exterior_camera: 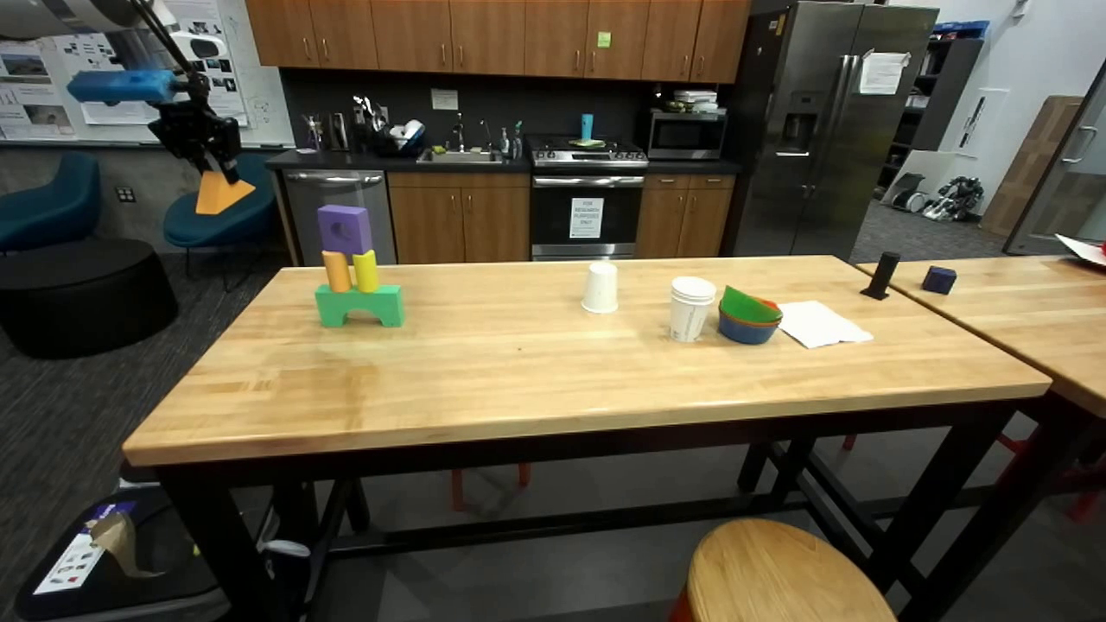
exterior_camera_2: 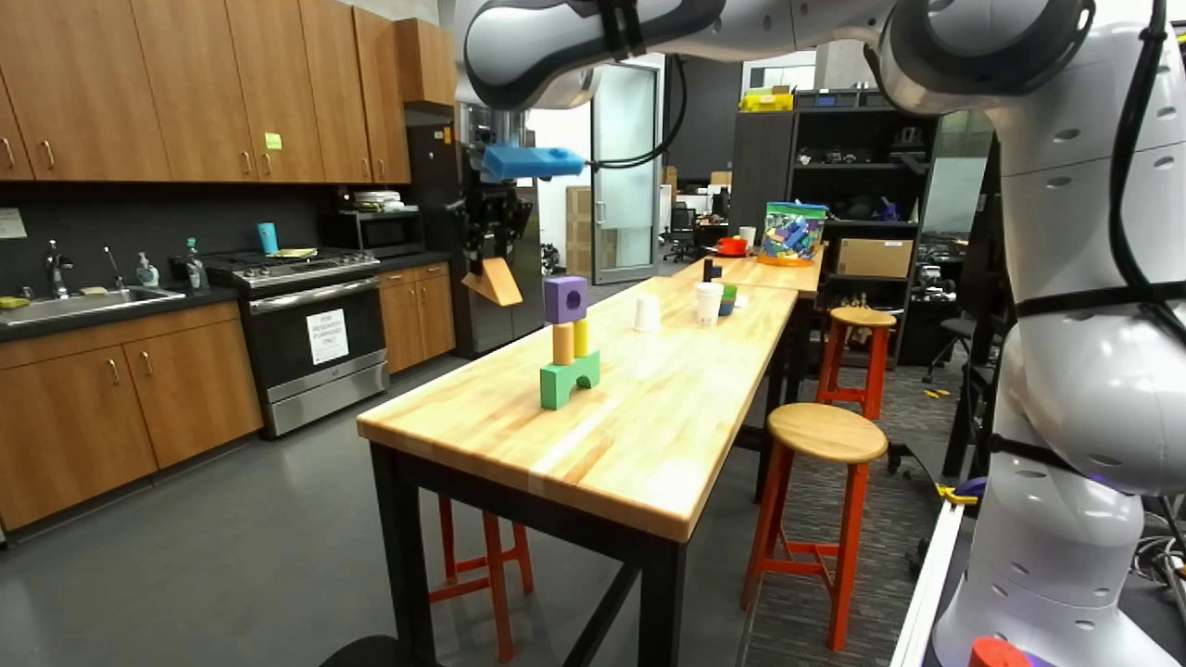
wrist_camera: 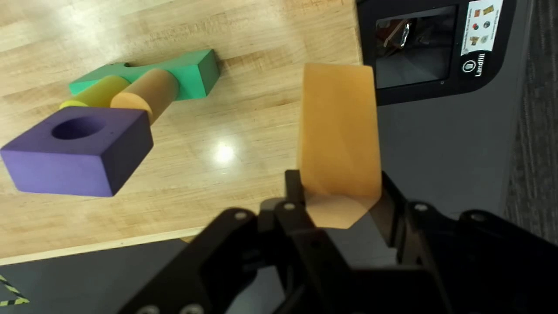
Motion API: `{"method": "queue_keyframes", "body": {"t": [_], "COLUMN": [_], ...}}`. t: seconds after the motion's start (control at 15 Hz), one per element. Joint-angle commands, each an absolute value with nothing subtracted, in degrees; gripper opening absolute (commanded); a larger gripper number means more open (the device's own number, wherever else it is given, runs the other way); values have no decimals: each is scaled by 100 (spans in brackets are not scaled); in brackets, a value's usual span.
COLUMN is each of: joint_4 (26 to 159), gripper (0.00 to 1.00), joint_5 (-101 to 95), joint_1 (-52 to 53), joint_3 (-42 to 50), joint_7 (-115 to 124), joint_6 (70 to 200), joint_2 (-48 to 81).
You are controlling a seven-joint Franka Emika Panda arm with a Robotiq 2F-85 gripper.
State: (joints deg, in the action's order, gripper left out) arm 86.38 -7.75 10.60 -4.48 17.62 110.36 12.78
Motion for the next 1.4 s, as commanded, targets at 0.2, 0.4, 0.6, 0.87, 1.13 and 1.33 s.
{"method": "queue_keyframes", "body": {"t": [0.2,0.4,0.6,0.87,1.13,1.33], "joint_4": [8283,8038,7900,7918,7956,7983], "gripper": [16,16,16,16,16,16], "joint_5": [-847,-883,-969,-1328,-1566,-1588], "joint_1": [1040,1013,977,990,1008,1008], "joint_3": [-411,-310,-163,91,241,277], "joint_7": [1946,2280,2863,3866,4674,5096], "joint_6": [11002,11065,11097,10974,10763,10727], "joint_2": [1356,1351,1334,1281,1248,1238]}}
